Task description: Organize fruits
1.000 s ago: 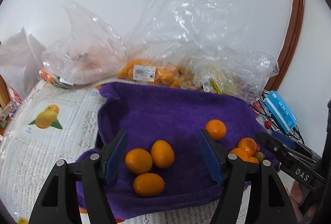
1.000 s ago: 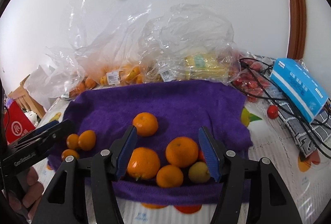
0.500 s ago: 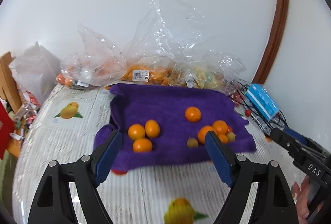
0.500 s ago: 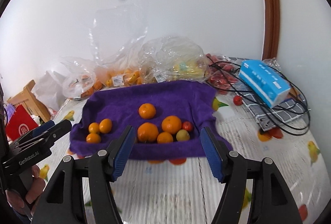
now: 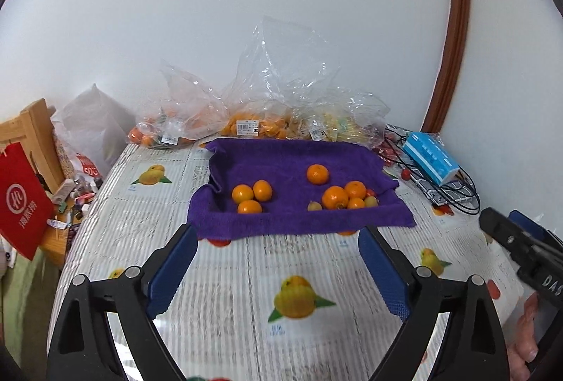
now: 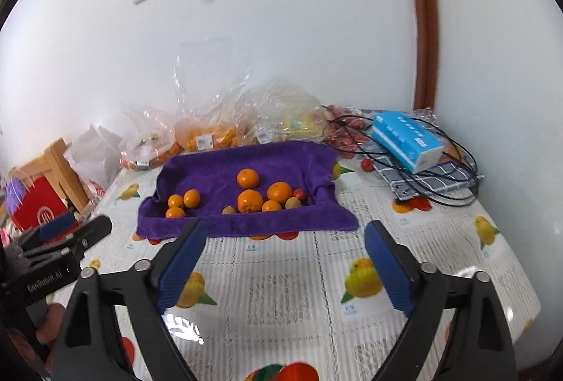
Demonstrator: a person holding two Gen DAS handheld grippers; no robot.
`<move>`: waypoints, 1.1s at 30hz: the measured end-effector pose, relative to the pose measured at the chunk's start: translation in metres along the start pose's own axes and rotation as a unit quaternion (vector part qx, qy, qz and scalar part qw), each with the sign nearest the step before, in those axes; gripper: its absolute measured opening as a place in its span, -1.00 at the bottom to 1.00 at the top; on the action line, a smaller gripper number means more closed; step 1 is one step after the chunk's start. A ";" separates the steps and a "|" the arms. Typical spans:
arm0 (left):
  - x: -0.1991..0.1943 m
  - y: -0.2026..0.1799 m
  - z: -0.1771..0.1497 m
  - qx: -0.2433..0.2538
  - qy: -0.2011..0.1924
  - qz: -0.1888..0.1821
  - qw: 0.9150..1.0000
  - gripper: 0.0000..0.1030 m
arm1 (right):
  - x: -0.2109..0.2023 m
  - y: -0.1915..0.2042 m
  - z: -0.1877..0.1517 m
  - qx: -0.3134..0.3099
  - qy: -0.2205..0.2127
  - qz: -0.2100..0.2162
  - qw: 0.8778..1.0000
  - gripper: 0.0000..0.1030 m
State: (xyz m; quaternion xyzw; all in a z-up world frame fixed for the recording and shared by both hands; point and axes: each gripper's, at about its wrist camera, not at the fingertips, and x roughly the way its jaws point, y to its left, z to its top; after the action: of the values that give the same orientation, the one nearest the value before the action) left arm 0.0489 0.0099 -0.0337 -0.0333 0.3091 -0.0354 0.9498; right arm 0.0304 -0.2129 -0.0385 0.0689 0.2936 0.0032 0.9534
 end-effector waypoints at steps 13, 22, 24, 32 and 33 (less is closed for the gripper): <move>-0.037 -0.013 -0.009 0.005 -0.004 0.005 1.000 0.87 | -0.050 -0.006 -0.013 -0.025 -0.006 -0.022 0.999 1.00; -0.042 -0.009 -0.010 -0.006 -0.004 0.005 1.000 0.87 | -0.056 -0.003 -0.017 -0.028 -0.005 -0.029 0.999 1.00; -0.042 -0.008 -0.009 -0.007 -0.003 0.007 1.000 0.87 | -0.057 -0.003 -0.017 -0.031 -0.005 -0.029 0.999 1.00; -0.041 -0.004 -0.011 -0.006 -0.003 0.013 1.000 0.87 | -0.058 0.000 -0.016 -0.028 -0.004 -0.032 0.999 1.00; -0.041 -0.004 -0.012 -0.006 -0.003 0.013 1.000 0.87 | -0.058 0.000 -0.016 -0.027 -0.004 -0.032 0.999 1.00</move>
State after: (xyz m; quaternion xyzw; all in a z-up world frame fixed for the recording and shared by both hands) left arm 0.0087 0.0093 -0.0189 -0.0354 0.3070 -0.0208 0.9508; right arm -0.0268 -0.2140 -0.0188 0.0342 0.2918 -0.0197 0.9557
